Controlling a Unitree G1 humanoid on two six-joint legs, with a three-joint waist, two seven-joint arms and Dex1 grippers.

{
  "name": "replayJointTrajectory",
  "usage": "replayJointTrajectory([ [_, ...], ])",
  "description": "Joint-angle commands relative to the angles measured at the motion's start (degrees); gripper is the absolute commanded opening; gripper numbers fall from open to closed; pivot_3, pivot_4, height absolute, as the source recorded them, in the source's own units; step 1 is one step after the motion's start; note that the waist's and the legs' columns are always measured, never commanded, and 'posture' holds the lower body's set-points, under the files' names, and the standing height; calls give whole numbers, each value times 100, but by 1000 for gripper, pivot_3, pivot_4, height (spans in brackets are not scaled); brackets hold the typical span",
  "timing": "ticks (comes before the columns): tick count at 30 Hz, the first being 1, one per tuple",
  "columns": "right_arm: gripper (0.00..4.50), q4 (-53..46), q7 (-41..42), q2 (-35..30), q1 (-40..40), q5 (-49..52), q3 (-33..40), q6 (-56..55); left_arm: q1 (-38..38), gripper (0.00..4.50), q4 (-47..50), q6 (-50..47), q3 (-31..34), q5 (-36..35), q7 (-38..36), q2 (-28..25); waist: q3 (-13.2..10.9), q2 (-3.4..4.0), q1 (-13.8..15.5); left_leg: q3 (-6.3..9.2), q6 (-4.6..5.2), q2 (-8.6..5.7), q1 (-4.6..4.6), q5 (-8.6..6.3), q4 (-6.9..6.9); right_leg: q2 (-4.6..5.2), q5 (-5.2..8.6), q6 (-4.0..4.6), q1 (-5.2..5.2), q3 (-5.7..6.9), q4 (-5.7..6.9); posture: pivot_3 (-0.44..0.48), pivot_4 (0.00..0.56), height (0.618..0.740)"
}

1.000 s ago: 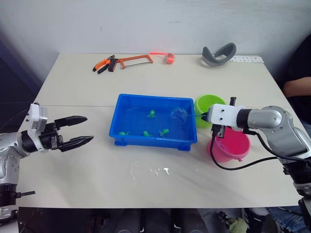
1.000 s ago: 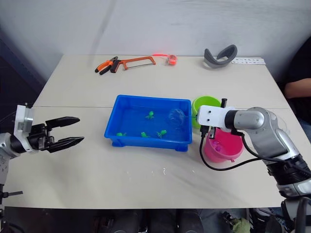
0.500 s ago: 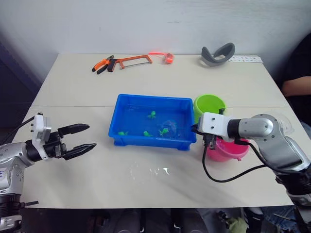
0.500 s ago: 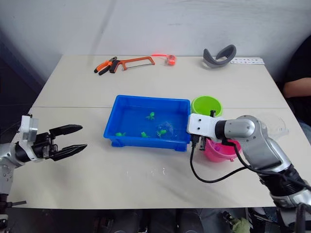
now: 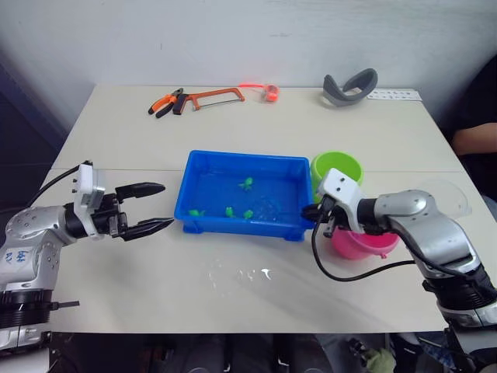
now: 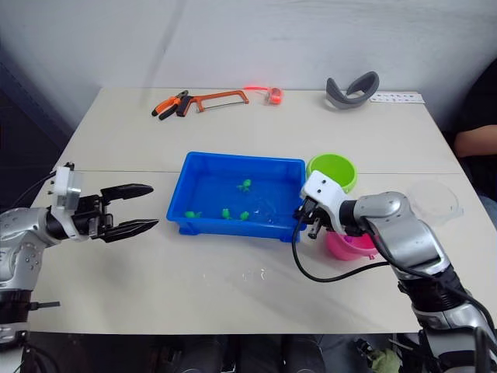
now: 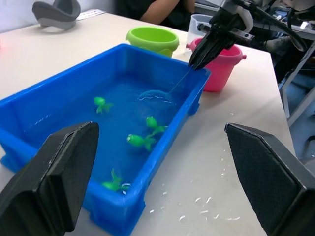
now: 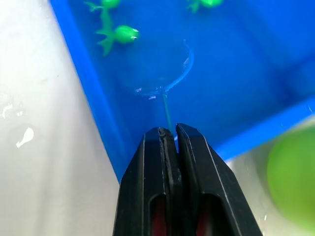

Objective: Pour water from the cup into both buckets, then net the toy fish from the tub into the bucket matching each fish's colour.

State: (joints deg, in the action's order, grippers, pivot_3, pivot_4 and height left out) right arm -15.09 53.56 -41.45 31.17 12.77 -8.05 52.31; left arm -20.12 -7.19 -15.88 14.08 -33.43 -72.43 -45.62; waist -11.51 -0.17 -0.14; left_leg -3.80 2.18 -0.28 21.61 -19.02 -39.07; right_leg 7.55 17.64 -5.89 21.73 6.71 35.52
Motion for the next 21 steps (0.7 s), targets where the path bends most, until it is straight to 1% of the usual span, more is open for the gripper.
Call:
replayJointTrajectory([
  [1,0,-82,-37,64,125,439,352,484,-284,4454,21,-39,-149,76,-67,-38,0,0,-1,0,0,0,0,0,1,0,0,0,0,0,1,0,150,740],
  [4,0,-49,-21,-35,107,448,273,371,-476,4454,-113,-71,-251,111,-194,-110,0,0,-5,-1,0,0,0,0,3,-3,0,0,1,0,0,0,150,740],
  [7,0,11,-85,-93,164,270,83,9,-588,4454,-337,137,-332,287,-419,-242,0,0,-17,-6,0,0,0,0,4,-6,0,0,5,-2,0,0,150,740],
  [10,0,94,-127,-126,237,21,-195,-441,-699,4454,-618,252,-342,376,-543,-267,0,0,-13,-21,0,0,2,0,6,-9,0,0,19,-2,5,0,150,740],
  [15,0,85,-199,172,386,6,-458,-556,-851,4454,-988,412,-414,534,-865,-352,1,-1,-9,-24,1,0,20,1,2,-9,0,0,37,1,9,0,150,740],
  [17,0,99,-236,282,432,-4,-538,-566,-915,4454,-1079,425,-449,590,-964,-383,1,-3,-8,-26,4,-1,72,7,-13,-12,0,-1,88,7,30,0,150,740],
  [21,0,106,-270,457,453,34,-637,-520,-1001,4454,-1189,472,-471,653,-1054,-387,1,-3,-6,-28,8,-7,74,10,-13,-21,0,-1,90,36,33,0,150,740],
])
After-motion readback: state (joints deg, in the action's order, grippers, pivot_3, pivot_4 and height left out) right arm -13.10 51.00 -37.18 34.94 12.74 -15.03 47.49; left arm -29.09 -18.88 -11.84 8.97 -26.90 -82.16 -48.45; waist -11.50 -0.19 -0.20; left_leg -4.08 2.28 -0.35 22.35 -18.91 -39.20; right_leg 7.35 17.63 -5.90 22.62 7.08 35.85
